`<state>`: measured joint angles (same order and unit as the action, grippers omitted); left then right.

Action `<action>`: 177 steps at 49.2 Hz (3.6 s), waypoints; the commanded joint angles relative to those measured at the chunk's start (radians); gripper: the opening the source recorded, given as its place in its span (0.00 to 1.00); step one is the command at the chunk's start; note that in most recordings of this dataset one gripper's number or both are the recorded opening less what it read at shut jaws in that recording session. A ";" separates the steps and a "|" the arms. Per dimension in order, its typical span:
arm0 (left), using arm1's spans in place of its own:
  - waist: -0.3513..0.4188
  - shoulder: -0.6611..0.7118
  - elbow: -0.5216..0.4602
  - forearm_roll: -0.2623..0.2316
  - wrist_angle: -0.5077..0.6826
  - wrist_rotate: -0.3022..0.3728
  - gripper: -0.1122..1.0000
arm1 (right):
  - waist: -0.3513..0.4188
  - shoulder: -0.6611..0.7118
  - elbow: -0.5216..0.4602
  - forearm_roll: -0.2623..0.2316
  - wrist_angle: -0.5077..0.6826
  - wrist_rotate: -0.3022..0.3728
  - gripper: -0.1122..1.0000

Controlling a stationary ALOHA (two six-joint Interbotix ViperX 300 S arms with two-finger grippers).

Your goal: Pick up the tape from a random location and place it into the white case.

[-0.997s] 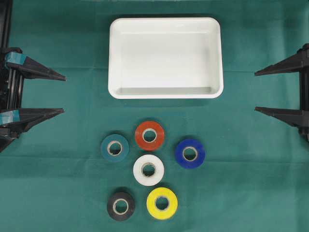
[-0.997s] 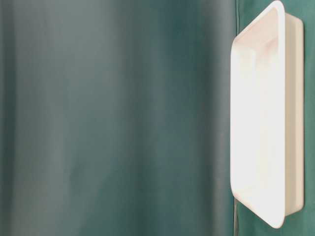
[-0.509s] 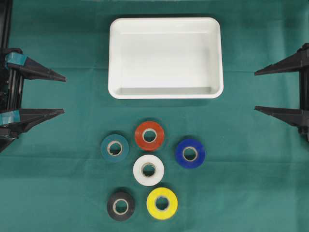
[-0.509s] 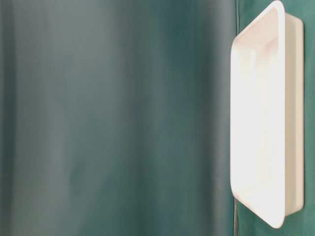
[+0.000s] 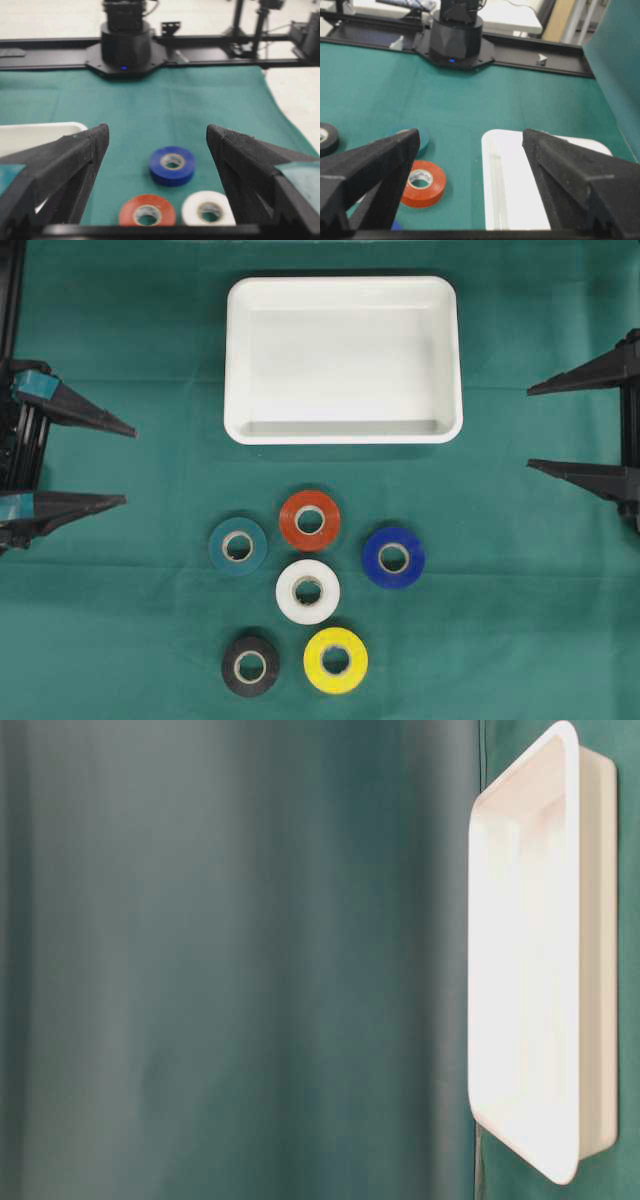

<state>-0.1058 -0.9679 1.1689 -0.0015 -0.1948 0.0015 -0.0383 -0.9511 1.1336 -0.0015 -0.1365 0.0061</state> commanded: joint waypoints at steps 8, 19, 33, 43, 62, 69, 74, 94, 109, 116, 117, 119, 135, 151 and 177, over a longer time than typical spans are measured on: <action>-0.023 0.003 -0.028 -0.002 0.008 -0.002 0.99 | -0.002 0.005 -0.026 0.000 -0.003 0.002 0.94; -0.023 0.017 -0.034 -0.002 0.006 -0.003 0.99 | -0.002 0.008 -0.028 0.000 -0.005 0.002 0.94; -0.023 0.152 -0.120 -0.002 -0.014 0.003 0.99 | -0.002 0.008 -0.032 -0.002 -0.005 0.002 0.94; -0.023 0.301 -0.236 0.000 -0.014 0.003 0.99 | -0.002 0.008 -0.034 -0.002 -0.003 0.002 0.94; -0.021 0.597 -0.488 0.000 0.000 0.006 0.99 | -0.002 0.009 -0.034 -0.002 -0.005 0.002 0.94; -0.021 0.684 -0.586 0.000 0.034 0.006 0.99 | -0.002 0.009 -0.032 -0.003 -0.003 0.000 0.94; -0.023 0.739 -0.657 -0.002 0.071 0.008 0.99 | -0.002 0.009 -0.032 -0.005 -0.005 0.000 0.94; -0.025 0.857 -0.831 -0.002 0.155 0.008 0.99 | -0.002 0.009 -0.034 -0.005 -0.005 0.000 0.94; -0.023 0.876 -0.856 0.000 0.152 0.003 0.99 | -0.003 0.009 -0.034 -0.005 -0.005 0.000 0.94; -0.023 0.876 -0.865 -0.002 0.170 -0.005 0.99 | -0.002 0.009 -0.034 -0.005 -0.005 0.000 0.94; -0.025 0.876 -0.868 -0.002 0.178 -0.006 0.99 | -0.002 0.009 -0.034 -0.005 -0.005 0.000 0.94; -0.025 0.877 -0.877 -0.003 0.201 -0.009 0.99 | -0.002 0.009 -0.034 -0.005 -0.005 0.002 0.94; -0.026 0.960 -1.071 -0.006 0.583 -0.041 0.99 | -0.002 0.009 -0.034 -0.005 0.002 0.002 0.94; -0.028 1.085 -1.310 -0.003 0.966 -0.084 0.99 | -0.002 0.011 -0.034 -0.005 0.015 0.003 0.94; -0.034 1.146 -1.424 0.000 1.111 -0.086 0.99 | -0.002 0.023 -0.035 -0.005 0.015 0.003 0.94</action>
<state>-0.1365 0.1963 -0.2286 -0.0046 0.9189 -0.0859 -0.0383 -0.9357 1.1244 -0.0046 -0.1166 0.0077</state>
